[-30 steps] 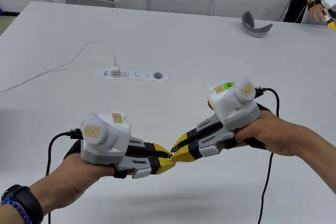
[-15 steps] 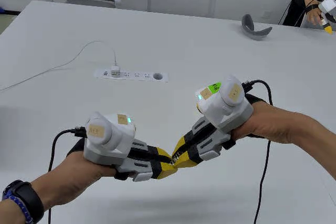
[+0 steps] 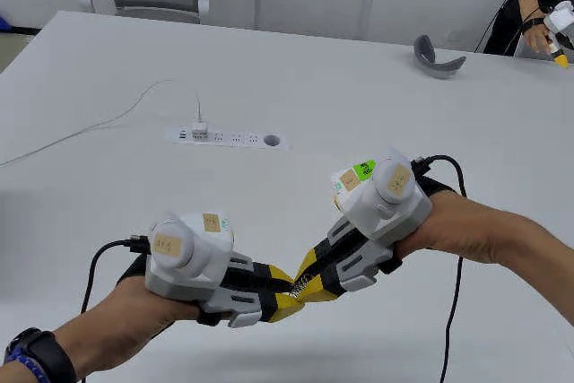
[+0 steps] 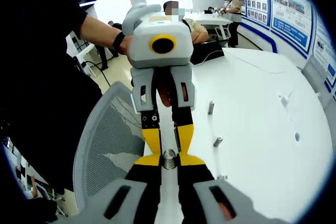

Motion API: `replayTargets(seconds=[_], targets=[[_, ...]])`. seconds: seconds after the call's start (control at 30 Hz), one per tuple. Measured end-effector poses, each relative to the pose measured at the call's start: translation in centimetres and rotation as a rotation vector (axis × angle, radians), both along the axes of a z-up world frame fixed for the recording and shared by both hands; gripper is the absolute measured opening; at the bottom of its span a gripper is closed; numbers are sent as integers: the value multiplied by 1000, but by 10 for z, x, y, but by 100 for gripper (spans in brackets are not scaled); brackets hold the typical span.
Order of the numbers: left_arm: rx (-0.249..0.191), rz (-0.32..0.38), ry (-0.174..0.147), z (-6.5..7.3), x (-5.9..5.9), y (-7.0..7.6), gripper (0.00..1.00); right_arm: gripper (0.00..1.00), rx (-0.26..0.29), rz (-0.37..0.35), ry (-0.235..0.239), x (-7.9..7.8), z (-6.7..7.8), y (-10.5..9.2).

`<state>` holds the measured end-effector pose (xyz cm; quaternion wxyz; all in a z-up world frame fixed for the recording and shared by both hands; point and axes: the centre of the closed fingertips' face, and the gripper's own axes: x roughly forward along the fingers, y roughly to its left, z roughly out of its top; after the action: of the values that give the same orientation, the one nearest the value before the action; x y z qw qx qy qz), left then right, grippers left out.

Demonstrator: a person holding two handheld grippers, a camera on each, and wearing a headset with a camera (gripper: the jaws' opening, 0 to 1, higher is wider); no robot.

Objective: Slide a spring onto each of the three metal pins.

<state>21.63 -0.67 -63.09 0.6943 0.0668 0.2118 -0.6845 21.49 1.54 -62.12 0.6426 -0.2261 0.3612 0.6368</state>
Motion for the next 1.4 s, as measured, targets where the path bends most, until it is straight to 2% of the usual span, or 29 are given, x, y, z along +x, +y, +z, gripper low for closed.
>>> replayTargets(seconds=[0.23,0.6,0.77,1.03,1.4], targets=[[27,51,2,-12,4,13,28,12,-14,-31,-16,6,-3,-9],[44,139,20,-23,14,37,33,12,-47,-65,-18,11,-16,-22],[54,181,25,-28,20,46,36,12,-77,-98,-38,19,-25,-31],[78,273,34,-40,29,70,44,12,-120,-178,-59,36,-40,-47],[96,391,51,-48,39,102,53,12,-168,-226,-54,54,-55,-56]])
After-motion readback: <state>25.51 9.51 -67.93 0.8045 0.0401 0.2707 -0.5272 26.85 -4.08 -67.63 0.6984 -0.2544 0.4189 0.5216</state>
